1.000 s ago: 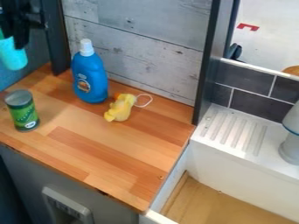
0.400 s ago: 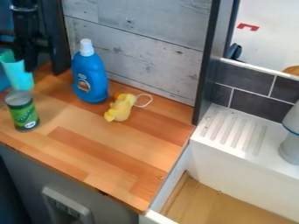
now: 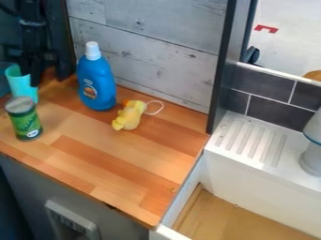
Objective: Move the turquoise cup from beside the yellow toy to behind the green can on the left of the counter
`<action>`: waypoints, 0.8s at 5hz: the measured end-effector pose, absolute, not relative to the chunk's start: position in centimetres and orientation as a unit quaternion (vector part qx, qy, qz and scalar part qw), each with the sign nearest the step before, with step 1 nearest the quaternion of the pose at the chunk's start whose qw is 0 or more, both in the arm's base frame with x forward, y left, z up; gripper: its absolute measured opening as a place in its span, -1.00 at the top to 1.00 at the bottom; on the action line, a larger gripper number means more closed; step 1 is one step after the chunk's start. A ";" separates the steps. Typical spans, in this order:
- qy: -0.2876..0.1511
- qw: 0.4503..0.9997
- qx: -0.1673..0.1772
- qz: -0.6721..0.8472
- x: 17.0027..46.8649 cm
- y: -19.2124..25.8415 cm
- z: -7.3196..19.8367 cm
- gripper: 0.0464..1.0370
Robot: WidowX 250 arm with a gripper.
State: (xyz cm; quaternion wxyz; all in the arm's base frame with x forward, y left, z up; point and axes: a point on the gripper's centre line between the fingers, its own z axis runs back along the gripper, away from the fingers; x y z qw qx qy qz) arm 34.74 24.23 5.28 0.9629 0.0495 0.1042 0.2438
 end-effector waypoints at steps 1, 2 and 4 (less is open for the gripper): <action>0.099 0.964 0.042 0.245 35.0 24.1 5.0 0.88; 0.097 0.964 0.033 0.243 35.1 23.8 4.8 0.81; 0.101 0.966 0.036 0.234 34.2 23.4 4.7 -0.21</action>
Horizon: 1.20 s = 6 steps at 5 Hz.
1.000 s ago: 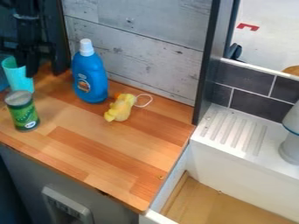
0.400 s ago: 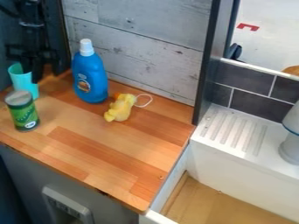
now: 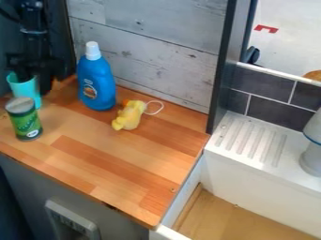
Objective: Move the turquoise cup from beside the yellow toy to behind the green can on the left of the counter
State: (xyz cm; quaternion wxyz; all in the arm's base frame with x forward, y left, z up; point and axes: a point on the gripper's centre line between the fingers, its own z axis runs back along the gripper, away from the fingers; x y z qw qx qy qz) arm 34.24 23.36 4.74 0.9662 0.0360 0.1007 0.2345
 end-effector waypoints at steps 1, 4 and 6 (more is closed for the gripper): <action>0.059 0.967 0.083 0.234 34.3 23.1 8.6 -0.82; -0.014 0.987 0.105 0.121 37.3 15.1 15.1 -0.95; -0.040 0.993 0.088 0.068 36.9 12.7 17.7 -0.95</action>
